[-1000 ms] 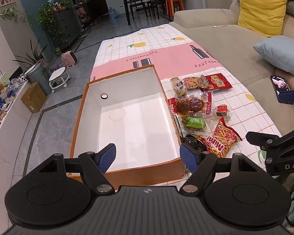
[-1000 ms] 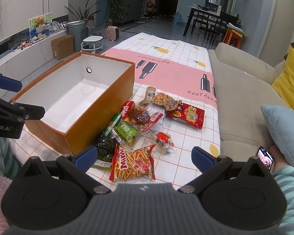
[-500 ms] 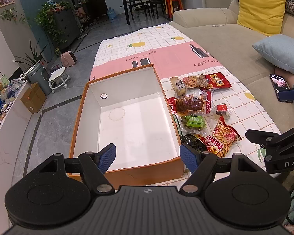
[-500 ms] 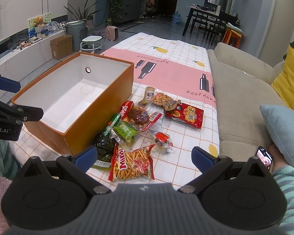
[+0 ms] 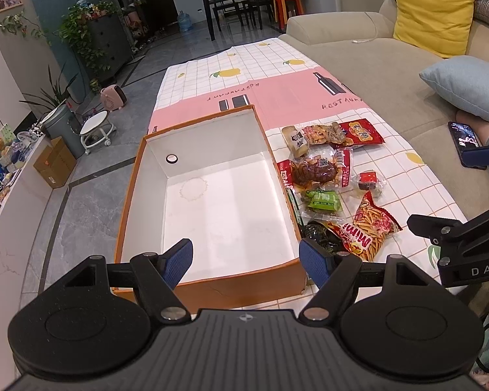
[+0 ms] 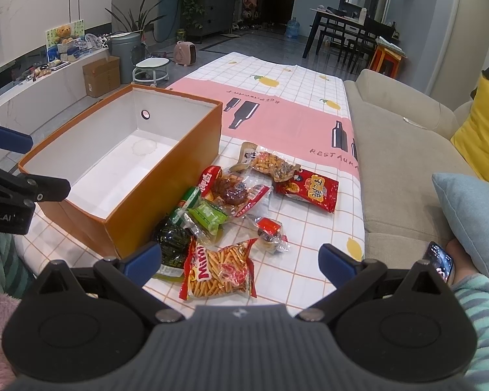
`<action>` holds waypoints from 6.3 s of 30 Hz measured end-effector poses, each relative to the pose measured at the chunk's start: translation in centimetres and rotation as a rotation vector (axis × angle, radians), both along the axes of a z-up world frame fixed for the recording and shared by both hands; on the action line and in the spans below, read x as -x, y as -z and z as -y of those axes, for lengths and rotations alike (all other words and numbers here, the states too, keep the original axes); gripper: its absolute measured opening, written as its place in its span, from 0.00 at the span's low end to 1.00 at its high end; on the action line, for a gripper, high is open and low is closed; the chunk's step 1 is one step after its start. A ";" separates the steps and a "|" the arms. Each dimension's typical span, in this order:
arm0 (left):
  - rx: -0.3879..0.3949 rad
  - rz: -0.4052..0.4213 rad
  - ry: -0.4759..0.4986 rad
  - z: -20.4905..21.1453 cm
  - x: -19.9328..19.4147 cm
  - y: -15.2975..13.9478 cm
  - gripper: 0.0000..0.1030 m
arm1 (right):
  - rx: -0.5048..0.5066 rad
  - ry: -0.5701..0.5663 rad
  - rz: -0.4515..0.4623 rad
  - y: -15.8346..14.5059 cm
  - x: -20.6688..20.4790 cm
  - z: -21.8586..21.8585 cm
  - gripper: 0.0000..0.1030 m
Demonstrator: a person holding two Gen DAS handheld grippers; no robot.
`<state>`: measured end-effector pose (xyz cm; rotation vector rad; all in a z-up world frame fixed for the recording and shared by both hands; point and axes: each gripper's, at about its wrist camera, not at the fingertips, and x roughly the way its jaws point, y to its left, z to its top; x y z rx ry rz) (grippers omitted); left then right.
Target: Organize snacks
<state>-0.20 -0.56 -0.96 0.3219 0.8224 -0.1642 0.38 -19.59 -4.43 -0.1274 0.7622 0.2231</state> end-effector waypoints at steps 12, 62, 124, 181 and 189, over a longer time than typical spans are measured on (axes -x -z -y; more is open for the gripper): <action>0.001 0.000 -0.001 0.0 0.0 0.1 0.85 | 0.003 0.002 -0.006 0.2 0.0 0.1 0.96; -0.102 -0.457 0.298 12.6 -15.2 8.5 0.67 | -0.128 -0.106 -0.302 10.0 -9.9 0.6 0.84; 0.126 -0.125 0.142 4.8 -7.7 -1.8 0.39 | -0.231 -0.061 -0.122 3.2 -4.7 2.6 0.46; -0.140 -0.459 -0.022 -12.5 -15.8 7.0 0.40 | 0.114 -0.619 -0.308 6.7 -17.3 -25.0 0.48; -0.153 -0.457 -0.020 -12.2 -15.7 6.9 0.46 | 0.102 -0.617 -0.301 6.1 -17.6 -24.0 0.60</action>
